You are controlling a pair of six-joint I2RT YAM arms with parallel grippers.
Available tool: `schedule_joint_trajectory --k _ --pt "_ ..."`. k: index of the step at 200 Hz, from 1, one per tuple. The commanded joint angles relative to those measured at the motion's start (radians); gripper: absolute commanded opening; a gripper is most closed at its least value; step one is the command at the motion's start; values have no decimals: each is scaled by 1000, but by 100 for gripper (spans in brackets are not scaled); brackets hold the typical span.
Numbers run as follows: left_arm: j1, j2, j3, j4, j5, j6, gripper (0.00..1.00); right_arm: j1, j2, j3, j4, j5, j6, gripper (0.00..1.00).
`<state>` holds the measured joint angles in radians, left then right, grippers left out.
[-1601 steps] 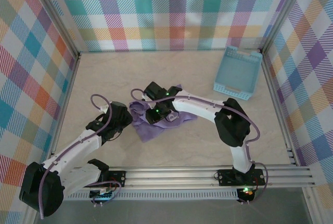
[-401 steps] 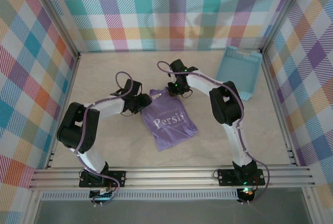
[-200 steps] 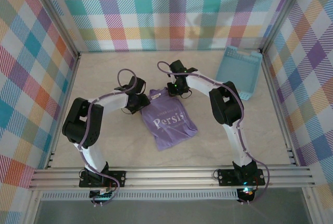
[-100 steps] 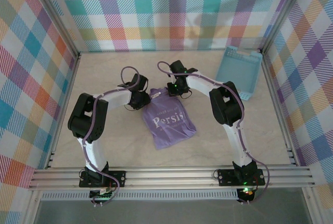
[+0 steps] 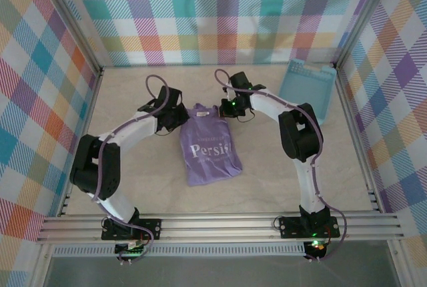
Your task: Fold the inside-out t-shirt
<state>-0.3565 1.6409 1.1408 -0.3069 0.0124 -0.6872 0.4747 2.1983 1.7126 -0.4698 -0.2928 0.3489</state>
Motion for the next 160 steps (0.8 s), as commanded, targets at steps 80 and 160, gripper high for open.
schedule_joint_trajectory --k 80,160 --pt "183 -8 340 70 211 73 0 -132 -58 433 86 -288 148 0" --pt "54 -345 -250 325 302 77 0 -107 -372 -194 345 -317 136 0"
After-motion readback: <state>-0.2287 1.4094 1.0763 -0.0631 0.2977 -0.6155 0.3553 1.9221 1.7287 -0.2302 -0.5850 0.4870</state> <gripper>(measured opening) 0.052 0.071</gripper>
